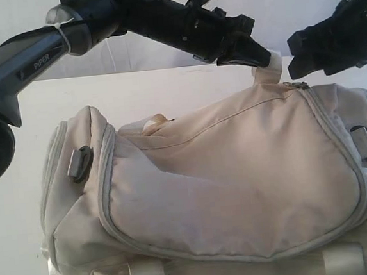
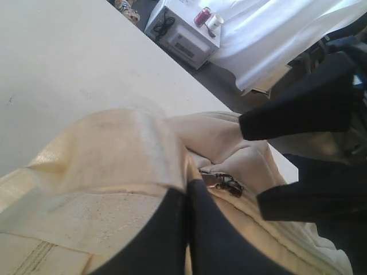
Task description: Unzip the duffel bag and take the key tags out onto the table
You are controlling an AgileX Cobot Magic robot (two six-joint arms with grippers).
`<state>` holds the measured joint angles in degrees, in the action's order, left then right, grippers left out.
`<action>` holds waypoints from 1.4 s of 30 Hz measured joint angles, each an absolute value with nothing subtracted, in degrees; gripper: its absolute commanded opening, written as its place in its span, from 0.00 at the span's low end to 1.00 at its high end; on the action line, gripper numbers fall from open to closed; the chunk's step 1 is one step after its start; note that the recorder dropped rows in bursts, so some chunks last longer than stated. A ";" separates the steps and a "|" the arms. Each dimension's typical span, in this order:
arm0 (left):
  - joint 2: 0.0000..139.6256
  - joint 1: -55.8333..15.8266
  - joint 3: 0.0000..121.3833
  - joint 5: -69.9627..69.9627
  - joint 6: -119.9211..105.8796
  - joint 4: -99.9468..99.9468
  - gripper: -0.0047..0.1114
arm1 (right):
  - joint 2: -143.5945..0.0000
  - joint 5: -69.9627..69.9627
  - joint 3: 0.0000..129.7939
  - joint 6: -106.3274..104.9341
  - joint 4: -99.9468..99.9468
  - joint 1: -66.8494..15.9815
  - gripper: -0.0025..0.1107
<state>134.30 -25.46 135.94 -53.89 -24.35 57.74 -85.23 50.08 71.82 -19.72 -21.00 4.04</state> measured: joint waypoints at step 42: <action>133.82 -25.46 135.94 -52.05 -24.12 56.61 0.04 | -83.16 52.88 71.86 -20.54 -21.61 4.04 0.02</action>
<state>133.82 -25.46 135.94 -52.05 -24.12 56.61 -83.16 52.88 71.86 -20.54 -21.61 4.04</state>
